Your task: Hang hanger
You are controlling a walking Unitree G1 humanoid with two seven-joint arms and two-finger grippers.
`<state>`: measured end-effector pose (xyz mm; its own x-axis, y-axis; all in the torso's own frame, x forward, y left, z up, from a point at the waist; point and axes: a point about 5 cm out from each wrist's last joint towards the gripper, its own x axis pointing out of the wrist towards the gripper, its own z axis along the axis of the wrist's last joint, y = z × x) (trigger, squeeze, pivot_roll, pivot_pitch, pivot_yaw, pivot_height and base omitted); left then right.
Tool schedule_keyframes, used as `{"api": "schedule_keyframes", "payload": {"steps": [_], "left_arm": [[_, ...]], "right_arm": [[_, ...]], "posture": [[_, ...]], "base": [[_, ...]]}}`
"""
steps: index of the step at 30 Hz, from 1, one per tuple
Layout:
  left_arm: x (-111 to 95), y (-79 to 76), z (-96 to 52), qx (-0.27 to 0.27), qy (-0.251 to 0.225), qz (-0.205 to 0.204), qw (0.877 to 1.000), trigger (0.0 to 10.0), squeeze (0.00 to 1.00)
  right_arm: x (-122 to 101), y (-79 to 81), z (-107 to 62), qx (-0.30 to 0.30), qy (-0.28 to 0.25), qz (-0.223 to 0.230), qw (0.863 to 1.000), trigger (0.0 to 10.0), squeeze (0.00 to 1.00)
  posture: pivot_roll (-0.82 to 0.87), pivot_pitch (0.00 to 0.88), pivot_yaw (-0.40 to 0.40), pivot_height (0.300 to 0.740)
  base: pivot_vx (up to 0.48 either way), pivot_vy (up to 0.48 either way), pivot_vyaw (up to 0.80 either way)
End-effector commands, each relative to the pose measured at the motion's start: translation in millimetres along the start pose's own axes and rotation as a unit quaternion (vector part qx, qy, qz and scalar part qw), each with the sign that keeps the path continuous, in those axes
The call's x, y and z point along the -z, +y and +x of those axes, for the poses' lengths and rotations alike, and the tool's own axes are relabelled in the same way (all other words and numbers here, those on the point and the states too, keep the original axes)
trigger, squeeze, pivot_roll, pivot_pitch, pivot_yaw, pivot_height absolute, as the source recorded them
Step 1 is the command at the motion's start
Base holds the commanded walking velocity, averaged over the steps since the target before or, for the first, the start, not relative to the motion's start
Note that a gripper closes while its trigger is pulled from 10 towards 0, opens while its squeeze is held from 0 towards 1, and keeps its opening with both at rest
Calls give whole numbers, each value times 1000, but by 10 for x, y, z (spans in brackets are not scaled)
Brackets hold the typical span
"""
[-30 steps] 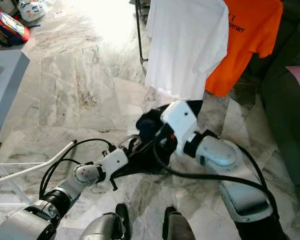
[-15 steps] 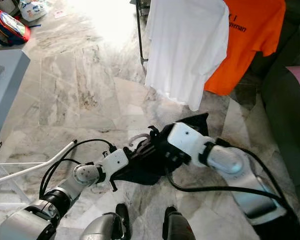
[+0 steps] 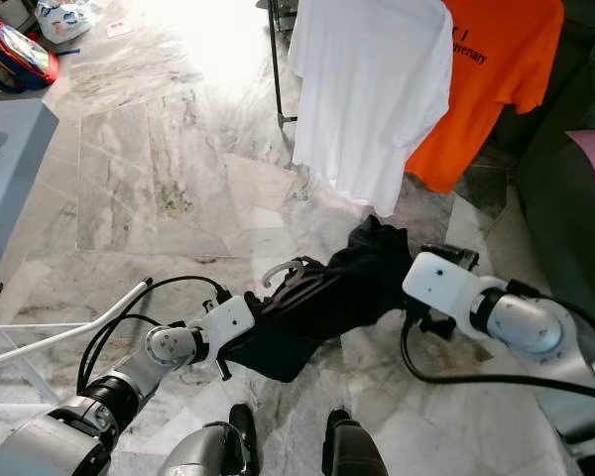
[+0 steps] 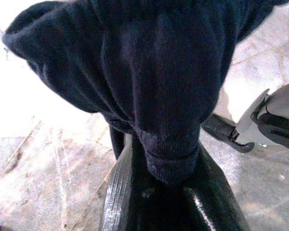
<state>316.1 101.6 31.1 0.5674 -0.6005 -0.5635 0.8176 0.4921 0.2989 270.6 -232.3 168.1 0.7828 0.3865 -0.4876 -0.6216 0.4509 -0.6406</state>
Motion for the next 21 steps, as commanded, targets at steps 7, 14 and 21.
{"api": "schedule_keyframes", "payload": {"steps": [7, 14, 21], "left_arm": [[5, 5, -9, -1, -5, -2, 1000, 0, 0], [-51, 42, -18, -6, -26, 1, 1000, 0, 0], [-112, 79, -49, 11, -50, 22, 998, 0, 0]], "right_arm": [[-213, 147, -93, -65, -78, 64, 993, 10000, 1000], [-271, 138, -196, -79, -96, 77, 989, 10000, 1000], [-30, 39, -380, -73, -41, 63, 994, 10000, 1000]], "posture": [[-173, 286, 90, 740], [-175, 289, 88, 740], [-178, 294, 87, 740]], "base": [[0, 0, 0], [0, 0, 0], [0, 0, 0]]}}
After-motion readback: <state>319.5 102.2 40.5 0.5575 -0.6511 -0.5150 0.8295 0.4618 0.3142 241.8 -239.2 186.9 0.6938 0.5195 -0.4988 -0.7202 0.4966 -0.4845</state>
